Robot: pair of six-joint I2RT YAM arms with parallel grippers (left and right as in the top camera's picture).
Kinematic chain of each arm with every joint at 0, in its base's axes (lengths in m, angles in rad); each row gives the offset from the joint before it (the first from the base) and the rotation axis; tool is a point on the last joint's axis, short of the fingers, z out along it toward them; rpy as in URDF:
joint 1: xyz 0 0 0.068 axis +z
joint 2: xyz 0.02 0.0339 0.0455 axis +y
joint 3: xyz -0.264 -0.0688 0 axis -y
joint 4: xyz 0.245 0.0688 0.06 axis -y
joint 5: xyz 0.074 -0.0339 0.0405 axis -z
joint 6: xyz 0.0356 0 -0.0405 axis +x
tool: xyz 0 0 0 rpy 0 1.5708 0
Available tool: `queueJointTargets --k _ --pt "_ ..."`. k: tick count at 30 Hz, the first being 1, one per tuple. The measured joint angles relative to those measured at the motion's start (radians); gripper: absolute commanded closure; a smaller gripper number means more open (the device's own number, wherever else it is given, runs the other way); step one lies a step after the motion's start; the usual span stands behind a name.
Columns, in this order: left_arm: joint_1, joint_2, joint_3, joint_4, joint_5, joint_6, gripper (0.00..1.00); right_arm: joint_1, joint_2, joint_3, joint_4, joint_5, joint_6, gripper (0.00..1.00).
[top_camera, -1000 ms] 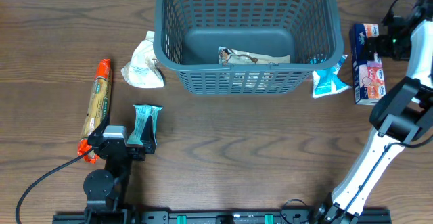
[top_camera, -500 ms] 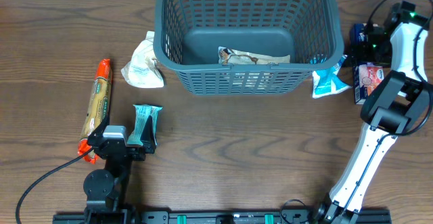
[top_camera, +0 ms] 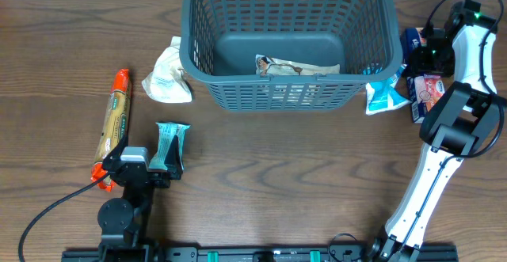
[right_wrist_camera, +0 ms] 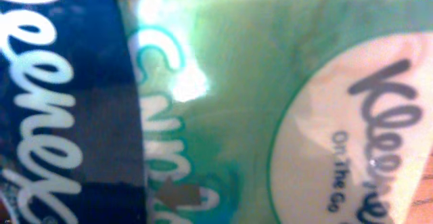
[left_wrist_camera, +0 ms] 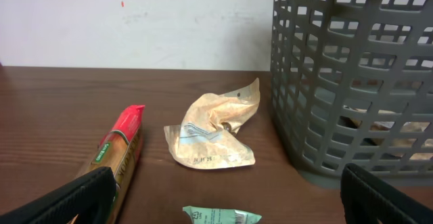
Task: Pack container
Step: 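Lift the tissue pack and place it into the basket with the right gripper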
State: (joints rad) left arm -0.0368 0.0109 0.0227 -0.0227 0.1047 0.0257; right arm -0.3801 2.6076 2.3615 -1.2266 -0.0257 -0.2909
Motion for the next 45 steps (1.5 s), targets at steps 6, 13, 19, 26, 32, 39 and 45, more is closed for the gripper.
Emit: queueJointTargets --k 6,13,19,26,32,39,45 --pt "0.0 0.0 0.0 0.0 0.0 0.0 0.01 0.0 0.0 0.0 -0.001 0.0 0.0 0.83" --pt "0.0 0.0 0.0 0.0 0.0 0.0 0.01 0.0 0.0 0.0 -0.013 0.0 0.0 0.99" --pt "0.0 0.0 0.0 0.0 0.0 0.0 0.01 0.0 -0.017 0.0 -0.029 -0.001 0.001 0.99" --pt "0.0 0.0 0.0 0.0 0.0 0.0 0.01 0.0 -0.171 -0.003 -0.056 -0.045 0.012 0.99" --pt "0.0 0.0 0.0 0.0 0.0 0.0 0.01 0.003 -0.394 -0.003 -0.059 -0.129 0.016 0.99" --pt "0.0 0.0 0.0 0.0 0.0 0.0 0.01 0.065 -0.638 -0.003 -0.031 -0.18 0.015 0.99" --pt "0.0 0.0 0.0 0.0 0.0 0.0 0.01 0.192 -0.801 -0.003 0.029 -0.253 -0.077 0.99"
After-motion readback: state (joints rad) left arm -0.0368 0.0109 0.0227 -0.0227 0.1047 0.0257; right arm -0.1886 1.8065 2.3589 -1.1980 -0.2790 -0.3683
